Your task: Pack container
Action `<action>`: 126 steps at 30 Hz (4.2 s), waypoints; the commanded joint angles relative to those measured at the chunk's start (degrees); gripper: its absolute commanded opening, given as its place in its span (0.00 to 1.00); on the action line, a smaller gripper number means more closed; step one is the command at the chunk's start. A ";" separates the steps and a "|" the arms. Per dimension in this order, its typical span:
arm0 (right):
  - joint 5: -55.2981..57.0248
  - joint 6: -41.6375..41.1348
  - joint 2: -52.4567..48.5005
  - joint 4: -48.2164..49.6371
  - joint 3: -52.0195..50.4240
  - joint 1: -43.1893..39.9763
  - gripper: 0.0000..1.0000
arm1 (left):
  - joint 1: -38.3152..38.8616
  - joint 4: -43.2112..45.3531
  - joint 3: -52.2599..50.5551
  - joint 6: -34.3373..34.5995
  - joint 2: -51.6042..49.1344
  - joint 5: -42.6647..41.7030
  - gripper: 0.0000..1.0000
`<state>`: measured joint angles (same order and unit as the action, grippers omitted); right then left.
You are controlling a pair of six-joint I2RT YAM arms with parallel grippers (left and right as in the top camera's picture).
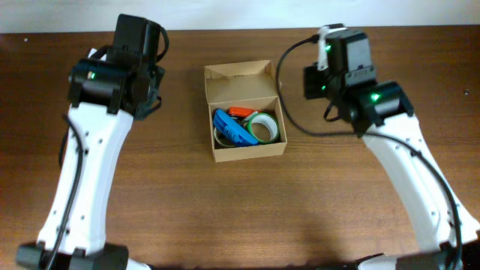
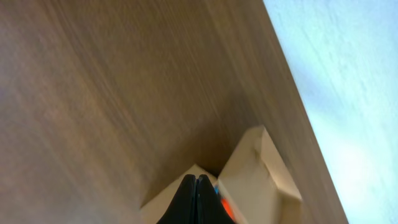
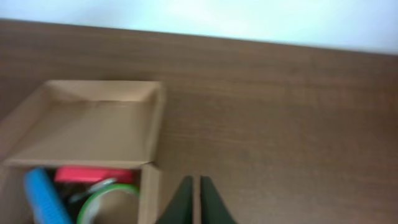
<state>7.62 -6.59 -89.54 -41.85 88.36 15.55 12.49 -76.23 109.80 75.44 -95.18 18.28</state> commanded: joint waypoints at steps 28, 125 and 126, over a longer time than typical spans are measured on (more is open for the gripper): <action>-43.19 -33.75 -31.54 12.44 2.54 -16.20 0.04 | -15.19 23.30 0.50 -8.70 -40.61 -61.05 0.02; -31.71 -2.99 -13.62 -9.66 2.73 4.90 0.03 | -1.60 -20.48 42.40 -47.95 -47.50 -38.36 0.02; -28.87 -3.69 -13.64 -9.99 2.73 6.38 0.03 | -1.62 -20.46 42.58 -47.84 -47.21 -37.64 0.02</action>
<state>-29.34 -10.11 -104.92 -51.27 90.24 18.46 11.07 -96.40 150.32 27.44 -142.15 -27.31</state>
